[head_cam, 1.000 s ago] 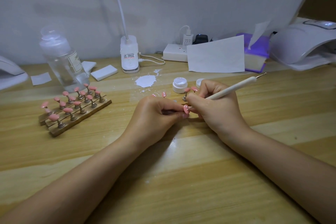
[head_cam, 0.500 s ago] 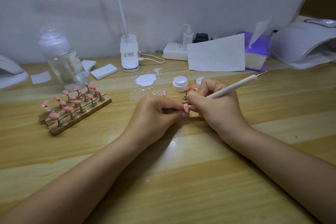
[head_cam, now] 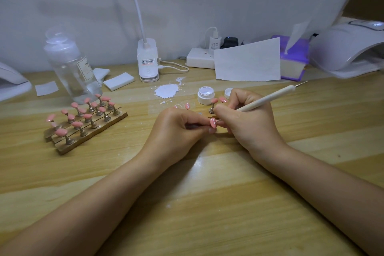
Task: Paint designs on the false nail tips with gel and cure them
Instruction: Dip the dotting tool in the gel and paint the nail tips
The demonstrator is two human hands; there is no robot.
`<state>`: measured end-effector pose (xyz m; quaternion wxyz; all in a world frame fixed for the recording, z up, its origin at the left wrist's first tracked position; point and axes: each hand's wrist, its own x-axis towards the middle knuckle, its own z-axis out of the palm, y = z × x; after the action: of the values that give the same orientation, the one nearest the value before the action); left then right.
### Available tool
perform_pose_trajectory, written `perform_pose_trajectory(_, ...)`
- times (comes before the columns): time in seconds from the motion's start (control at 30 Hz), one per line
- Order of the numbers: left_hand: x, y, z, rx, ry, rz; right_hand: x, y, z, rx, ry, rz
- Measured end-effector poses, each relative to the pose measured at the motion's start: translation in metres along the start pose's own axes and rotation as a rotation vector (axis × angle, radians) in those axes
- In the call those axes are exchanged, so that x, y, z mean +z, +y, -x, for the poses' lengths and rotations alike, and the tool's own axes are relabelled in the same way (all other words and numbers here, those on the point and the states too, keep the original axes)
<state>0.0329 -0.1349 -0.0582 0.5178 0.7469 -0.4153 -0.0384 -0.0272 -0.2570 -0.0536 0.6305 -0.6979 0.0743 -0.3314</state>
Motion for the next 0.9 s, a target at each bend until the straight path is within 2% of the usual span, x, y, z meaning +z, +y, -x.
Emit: perform_pose_trajectory(0.9, -0.0004, 0.001, 0.0001, -0.007, 0.005, -0.016, -0.0001, -0.0007, 0.0013, -0.004, -0.028, 0.007)
